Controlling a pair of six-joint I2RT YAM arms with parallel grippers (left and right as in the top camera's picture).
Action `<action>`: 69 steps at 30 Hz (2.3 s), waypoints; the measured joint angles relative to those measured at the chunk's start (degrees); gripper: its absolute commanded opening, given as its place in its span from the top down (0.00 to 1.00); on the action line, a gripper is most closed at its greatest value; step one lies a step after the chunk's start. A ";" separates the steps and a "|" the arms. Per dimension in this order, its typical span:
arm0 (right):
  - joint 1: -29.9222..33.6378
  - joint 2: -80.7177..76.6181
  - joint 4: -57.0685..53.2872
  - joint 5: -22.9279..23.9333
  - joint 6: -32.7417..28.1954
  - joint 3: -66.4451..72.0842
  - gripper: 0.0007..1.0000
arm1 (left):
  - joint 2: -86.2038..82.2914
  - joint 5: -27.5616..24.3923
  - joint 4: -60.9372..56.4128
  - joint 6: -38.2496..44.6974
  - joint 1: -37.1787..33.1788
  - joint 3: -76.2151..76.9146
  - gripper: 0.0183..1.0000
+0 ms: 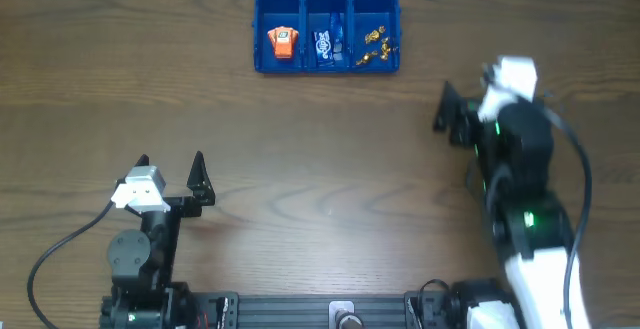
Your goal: Sort Candies Into Trays
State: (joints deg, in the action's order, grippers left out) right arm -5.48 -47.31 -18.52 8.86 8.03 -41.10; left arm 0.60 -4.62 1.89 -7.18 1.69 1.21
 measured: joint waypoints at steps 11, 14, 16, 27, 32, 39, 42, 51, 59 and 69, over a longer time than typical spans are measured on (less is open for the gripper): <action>2.03 32.39 8.33 -0.55 1.31 25.88 0.00 | 0.00 0.00 0.00 0.00 0.00 0.00 0.00; 2.03 36.44 9.18 -1.44 1.60 29.11 0.00 | 0.00 0.00 0.00 0.00 0.00 0.00 0.00; 2.03 38.99 9.64 -2.27 1.64 30.82 0.00 | 0.00 0.02 0.02 -0.02 0.00 0.00 0.00; 2.03 46.66 13.88 -6.16 1.99 40.28 0.00 | 0.00 0.00 0.02 -0.02 0.00 0.00 0.00; 2.03 46.69 14.08 -7.48 1.99 40.39 0.00 | 0.00 0.00 0.00 -0.02 0.00 0.00 0.00; 2.03 46.69 14.01 -7.89 1.97 40.39 0.00 | 0.00 0.00 0.00 -0.02 0.00 0.00 0.00; 2.03 46.69 13.99 -8.02 1.25 40.39 0.00 | 0.00 0.00 0.00 -0.02 0.00 0.00 0.00; 2.03 46.69 13.99 -8.09 -1.36 40.39 0.00 | 0.00 0.00 0.02 0.00 0.00 0.00 0.00; 2.03 46.69 13.99 -8.09 -1.64 40.39 0.00 | 0.00 0.00 0.00 -0.02 0.00 0.00 0.00; 2.03 46.69 13.99 -8.09 -1.77 40.39 0.00 | 0.00 0.00 0.00 -0.02 0.00 0.00 0.00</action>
State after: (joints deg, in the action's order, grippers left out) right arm -3.44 -0.62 -4.54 0.78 6.26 -0.71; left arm 0.60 -4.62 1.89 -7.20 1.69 1.21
